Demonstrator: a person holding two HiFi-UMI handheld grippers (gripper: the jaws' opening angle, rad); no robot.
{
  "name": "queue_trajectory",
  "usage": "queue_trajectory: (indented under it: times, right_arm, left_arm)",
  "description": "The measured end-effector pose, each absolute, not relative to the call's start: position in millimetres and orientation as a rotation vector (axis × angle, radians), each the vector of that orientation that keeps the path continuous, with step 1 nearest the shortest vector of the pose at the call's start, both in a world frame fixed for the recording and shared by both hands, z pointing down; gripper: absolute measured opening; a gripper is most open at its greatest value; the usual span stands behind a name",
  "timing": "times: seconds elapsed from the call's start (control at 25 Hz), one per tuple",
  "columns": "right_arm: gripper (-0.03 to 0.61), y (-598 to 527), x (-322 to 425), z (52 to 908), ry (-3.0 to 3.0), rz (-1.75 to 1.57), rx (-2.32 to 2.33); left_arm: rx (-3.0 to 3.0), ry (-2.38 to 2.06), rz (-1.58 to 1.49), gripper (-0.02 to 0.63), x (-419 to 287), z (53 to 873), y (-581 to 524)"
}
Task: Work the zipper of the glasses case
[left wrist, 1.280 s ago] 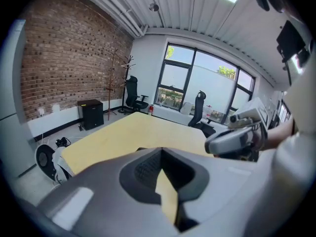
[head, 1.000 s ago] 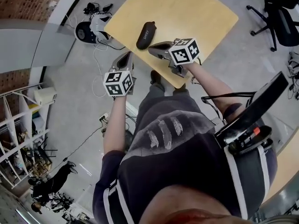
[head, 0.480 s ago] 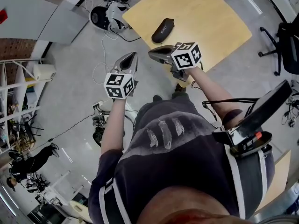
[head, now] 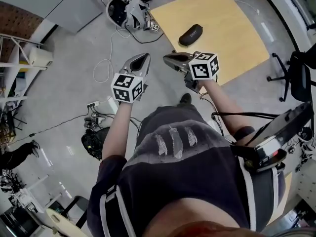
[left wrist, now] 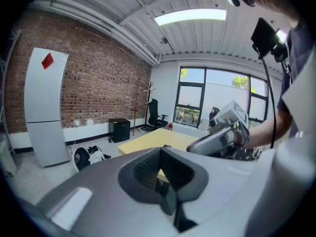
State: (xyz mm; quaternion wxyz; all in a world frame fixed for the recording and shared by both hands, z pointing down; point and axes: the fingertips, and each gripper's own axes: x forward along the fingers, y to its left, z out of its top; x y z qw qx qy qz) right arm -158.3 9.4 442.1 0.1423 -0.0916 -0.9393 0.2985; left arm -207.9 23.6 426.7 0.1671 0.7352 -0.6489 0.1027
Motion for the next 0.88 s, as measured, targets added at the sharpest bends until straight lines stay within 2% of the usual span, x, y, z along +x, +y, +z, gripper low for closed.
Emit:
queue_trajectory:
  times: [0.32, 0.68, 0.88]
  right_arm:
    - [0.002, 74, -207, 410, -2.742, 0.753, -0.296]
    - [0.002, 125, -221, 343, -2.845, 0.962, -0.338]
    - [0.002, 126, -198, 342, -2.883, 0.903, -0.248]
  left_arm:
    - [2.021, -1.888, 0.075, -0.011, -257, 421, 88]
    - [2.101, -1.829, -0.068, -0.005, -261, 392, 139]
    - [2.167, -1.828, -0.073, -0.006, -244, 385, 135]
